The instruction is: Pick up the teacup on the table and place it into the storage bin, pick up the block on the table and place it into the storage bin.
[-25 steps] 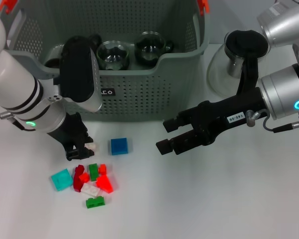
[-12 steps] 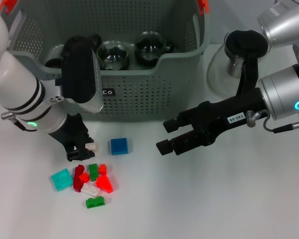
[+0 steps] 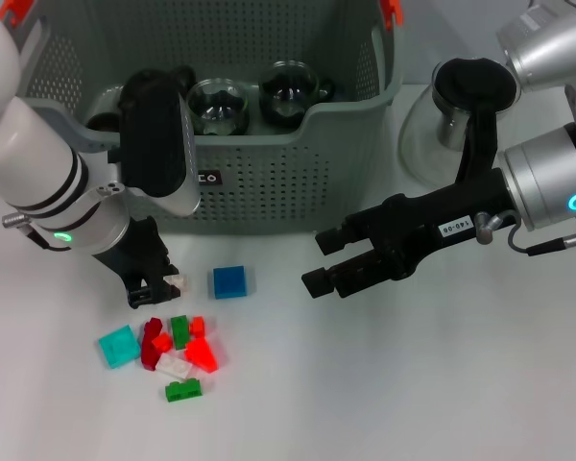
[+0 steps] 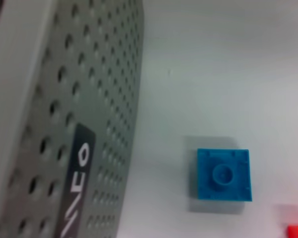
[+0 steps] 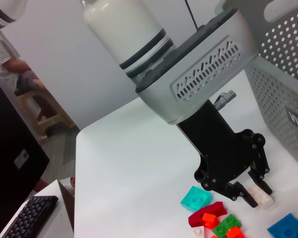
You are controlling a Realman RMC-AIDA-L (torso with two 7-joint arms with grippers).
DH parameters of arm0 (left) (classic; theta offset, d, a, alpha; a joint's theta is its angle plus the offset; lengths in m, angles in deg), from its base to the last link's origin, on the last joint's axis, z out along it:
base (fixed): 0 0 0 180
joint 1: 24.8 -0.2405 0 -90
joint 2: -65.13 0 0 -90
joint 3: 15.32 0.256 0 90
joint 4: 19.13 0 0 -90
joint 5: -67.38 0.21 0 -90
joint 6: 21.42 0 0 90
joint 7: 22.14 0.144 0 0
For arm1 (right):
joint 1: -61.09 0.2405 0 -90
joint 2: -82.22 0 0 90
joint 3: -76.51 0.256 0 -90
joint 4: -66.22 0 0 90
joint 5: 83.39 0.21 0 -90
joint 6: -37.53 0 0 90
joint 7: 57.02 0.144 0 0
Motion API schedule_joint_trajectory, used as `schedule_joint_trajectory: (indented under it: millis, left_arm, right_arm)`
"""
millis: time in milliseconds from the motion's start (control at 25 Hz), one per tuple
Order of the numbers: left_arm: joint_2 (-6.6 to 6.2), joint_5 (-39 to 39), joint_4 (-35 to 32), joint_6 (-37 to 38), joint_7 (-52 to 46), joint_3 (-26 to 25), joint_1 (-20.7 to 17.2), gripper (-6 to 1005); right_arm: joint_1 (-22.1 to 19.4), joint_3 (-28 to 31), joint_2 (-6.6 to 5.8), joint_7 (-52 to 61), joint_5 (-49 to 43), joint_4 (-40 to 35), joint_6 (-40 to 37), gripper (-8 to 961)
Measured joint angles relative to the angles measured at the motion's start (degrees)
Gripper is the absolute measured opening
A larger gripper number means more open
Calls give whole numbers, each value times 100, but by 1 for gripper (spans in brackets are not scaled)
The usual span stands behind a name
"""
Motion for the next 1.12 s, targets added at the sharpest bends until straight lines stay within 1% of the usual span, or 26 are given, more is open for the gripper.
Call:
schedule_joint_trajectory:
  millis: [40, 240, 320, 400, 440, 520, 560, 640, 680, 760, 840, 880, 920, 1040, 1120]
  left_arm:
    - [0, 12, -2, -2, -26, -14, 15, 276]
    - [-30, 19, -8, 92, -78, -28, 63, 211]
    - [-33, 19, 50, 209, -85, -34, 68, 198]
    - [-40, 8, 196, 480, -102, -66, 69, 199]
    - [-48, -13, 372, 863, -105, -168, 69, 199]
    - [-53, -51, 607, 1365, -70, -371, 74, 199]
    - [-56, -102, 784, 1755, -27, -548, 84, 200]
    - [-111, -342, 1092, 2525, 77, -996, 125, 200]
    - [-147, -482, 1180, 2833, 113, -1202, 149, 200]
    - [-302, -937, 1289, 3529, 166, -1803, 217, 201]
    - [-459, -1433, 1267, 3849, 138, -2229, 235, 201]
    - [-540, -1758, 1228, 3938, 105, -2356, 209, 201]
    - [-612, -2005, 1176, 3951, 69, -2409, 170, 202]
    - [-868, -3088, 883, 3936, -72, -2552, 40, 202]
    - [-976, -3530, 732, 3815, -157, -2838, 32, 203]
  right_arm:
    - [0, 0, -2, 0, 3, 0, 3, 824]
    - [0, 10, -15, -19, 50, -5, -1, 824]
    - [0, 18, -20, -30, 59, -6, -6, 825]
    - [-3, 39, -28, -32, 60, -8, -13, 825]
    - [-4, 54, -33, -33, 61, -9, -28, 825]
    - [-5, 79, -43, -34, 61, -9, -57, 824]
    - [-5, 85, -46, -35, 62, -9, -76, 824]
    - [-7, 88, -51, -50, 62, -9, -122, 824]
    - [-7, 89, -53, -74, 62, -9, -149, 824]
    - [-8, 89, -54, -157, 62, -9, -230, 824]
    - [-9, 90, -62, -239, 62, -9, -305, 824]
    - [-9, 92, -75, -283, 62, -9, -343, 824]
    - [-9, 94, -89, -314, 61, -9, -368, 824]
    - [-9, 98, -139, -351, 61, -9, -446, 824]
    - [-9, 98, -167, -356, 61, -9, -506, 824]
